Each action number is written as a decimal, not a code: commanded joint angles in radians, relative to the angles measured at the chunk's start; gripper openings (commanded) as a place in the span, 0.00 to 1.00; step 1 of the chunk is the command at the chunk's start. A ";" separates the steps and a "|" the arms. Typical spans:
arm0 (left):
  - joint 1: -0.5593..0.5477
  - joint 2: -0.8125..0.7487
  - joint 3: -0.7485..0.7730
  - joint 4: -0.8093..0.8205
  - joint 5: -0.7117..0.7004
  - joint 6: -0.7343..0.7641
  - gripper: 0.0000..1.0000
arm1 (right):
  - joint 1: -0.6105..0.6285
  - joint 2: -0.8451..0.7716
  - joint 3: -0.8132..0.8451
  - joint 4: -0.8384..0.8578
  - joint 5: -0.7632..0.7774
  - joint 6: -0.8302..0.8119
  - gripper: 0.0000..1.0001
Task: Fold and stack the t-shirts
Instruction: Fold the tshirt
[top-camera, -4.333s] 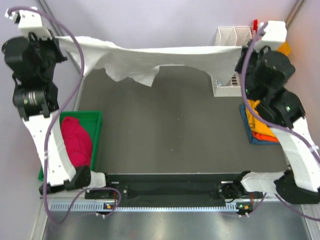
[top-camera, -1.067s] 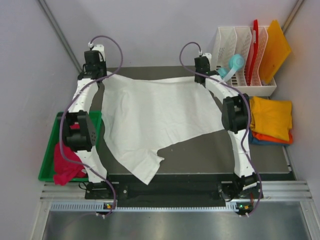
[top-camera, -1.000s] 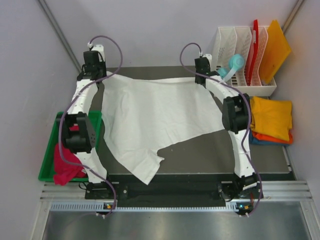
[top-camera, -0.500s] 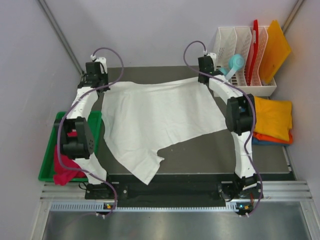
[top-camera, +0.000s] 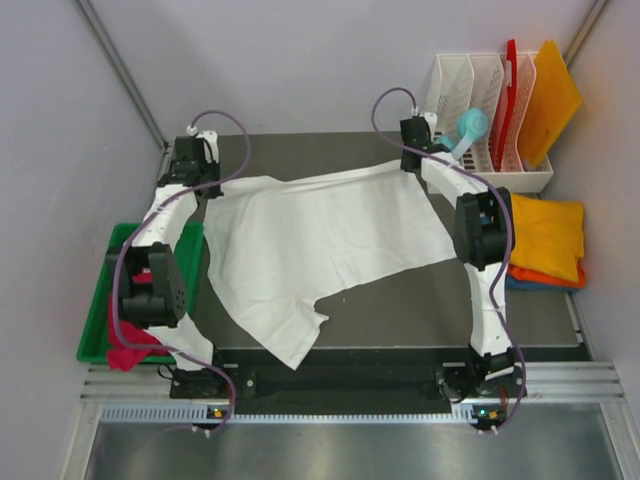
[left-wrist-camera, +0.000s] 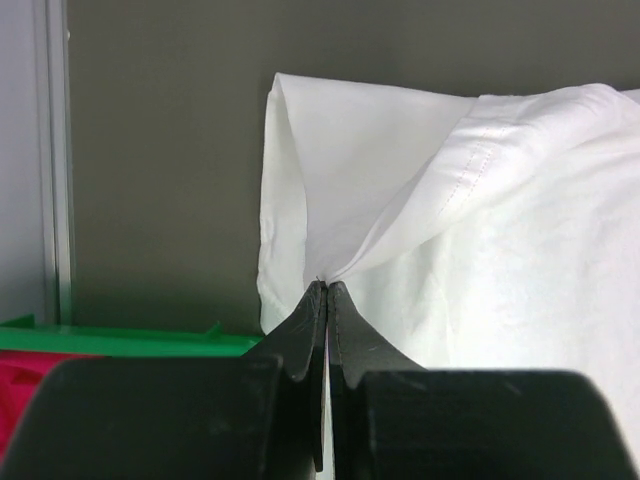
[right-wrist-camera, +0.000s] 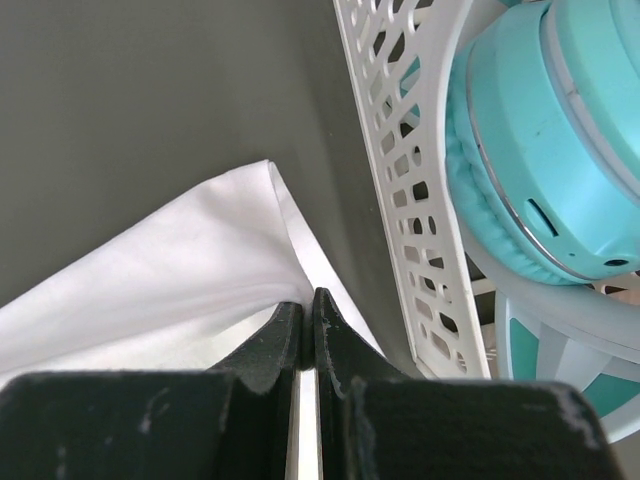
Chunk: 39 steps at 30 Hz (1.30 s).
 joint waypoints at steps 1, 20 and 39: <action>-0.002 -0.096 -0.030 -0.029 0.015 -0.018 0.00 | -0.024 -0.038 0.003 -0.007 0.025 0.012 0.00; -0.004 -0.300 -0.182 -0.208 0.057 0.036 0.00 | -0.027 0.007 0.017 -0.048 0.025 0.026 0.00; -0.004 -0.147 -0.284 -0.312 0.104 0.122 0.00 | -0.024 0.049 0.032 -0.099 0.046 0.028 0.00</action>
